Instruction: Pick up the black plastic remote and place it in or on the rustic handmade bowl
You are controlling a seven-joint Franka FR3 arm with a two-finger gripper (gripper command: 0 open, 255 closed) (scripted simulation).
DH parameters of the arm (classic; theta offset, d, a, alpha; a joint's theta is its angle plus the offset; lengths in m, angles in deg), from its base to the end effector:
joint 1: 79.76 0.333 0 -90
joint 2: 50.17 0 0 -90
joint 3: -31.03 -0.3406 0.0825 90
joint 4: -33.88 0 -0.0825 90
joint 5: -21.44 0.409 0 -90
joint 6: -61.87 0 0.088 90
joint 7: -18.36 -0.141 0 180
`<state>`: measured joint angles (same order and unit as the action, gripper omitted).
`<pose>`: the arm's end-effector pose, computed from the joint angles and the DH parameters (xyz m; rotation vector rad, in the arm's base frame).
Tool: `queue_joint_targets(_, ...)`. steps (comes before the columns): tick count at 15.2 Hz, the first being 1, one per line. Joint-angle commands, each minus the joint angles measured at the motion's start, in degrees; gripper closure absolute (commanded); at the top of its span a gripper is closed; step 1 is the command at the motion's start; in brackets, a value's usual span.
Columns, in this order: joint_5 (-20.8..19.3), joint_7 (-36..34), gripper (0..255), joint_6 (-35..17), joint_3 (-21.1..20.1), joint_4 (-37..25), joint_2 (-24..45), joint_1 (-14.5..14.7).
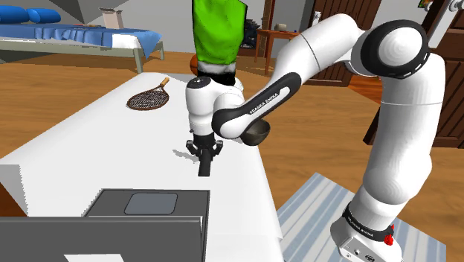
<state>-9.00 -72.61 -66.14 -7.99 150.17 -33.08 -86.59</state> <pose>0.5402 0.2957 0.3047 2.8274 -1.0536 0.3037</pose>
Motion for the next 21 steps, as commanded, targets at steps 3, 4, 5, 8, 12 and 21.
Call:
queue_joint_targets(3, 2.14, 1.80, 255, 2.01, -0.84, -0.86, -1.89, -0.66)
queue_joint_targets(4, 2.67, 2.25, 255, 2.54, -1.04, -1.10, -2.37, -0.82)
queue_joint_targets(5, 3.20, 2.70, 255, 3.07, -1.23, -1.35, -2.84, -0.96)
queue_joint_targets(8, 4.72, 4.00, 255, 4.70, -1.73, -2.20, -4.20, -1.36)
queue_joint_targets(12, 6.58, 5.64, 255, 6.97, -2.27, -3.52, -5.88, -1.81)
queue_joint_targets(21, 10.00, 8.88, 255, 12.46, -3.04, -7.31, -8.95, -2.45)
